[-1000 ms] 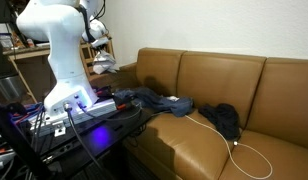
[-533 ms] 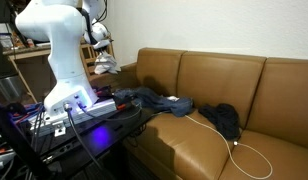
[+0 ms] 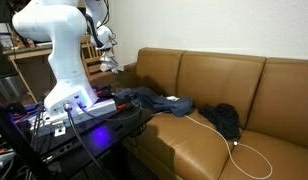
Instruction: Take the cloth and put it on the shoulder of the couch
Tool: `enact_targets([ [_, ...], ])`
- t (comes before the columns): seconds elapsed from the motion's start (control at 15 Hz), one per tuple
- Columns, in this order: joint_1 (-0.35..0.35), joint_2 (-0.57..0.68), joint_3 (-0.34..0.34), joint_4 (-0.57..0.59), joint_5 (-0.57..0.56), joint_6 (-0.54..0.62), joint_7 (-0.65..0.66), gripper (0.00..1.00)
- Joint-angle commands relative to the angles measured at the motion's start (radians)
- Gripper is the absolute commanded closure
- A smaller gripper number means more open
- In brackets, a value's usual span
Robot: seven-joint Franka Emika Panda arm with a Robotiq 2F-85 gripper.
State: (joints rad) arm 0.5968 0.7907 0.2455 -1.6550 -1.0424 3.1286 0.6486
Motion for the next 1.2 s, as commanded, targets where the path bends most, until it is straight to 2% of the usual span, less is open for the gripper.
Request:
enact_targets([
  [0.0,0.049,0.075,-0.055,0.062,-0.006,0.08,0.073,0.98],
  [0.33,0.091,0.134,-0.104,0.1,0.014,0.128,0.15,0.98],
  [0.6,0.132,0.148,-0.168,0.115,0.009,0.12,0.207,0.98],
  [0.67,0.128,0.149,-0.163,0.105,0.01,0.111,0.208,0.65],
  [0.8,0.129,0.137,-0.167,0.076,0.01,0.089,0.22,0.58],
  [1.13,0.092,0.112,-0.132,-0.013,0.022,0.042,0.241,0.23],
])
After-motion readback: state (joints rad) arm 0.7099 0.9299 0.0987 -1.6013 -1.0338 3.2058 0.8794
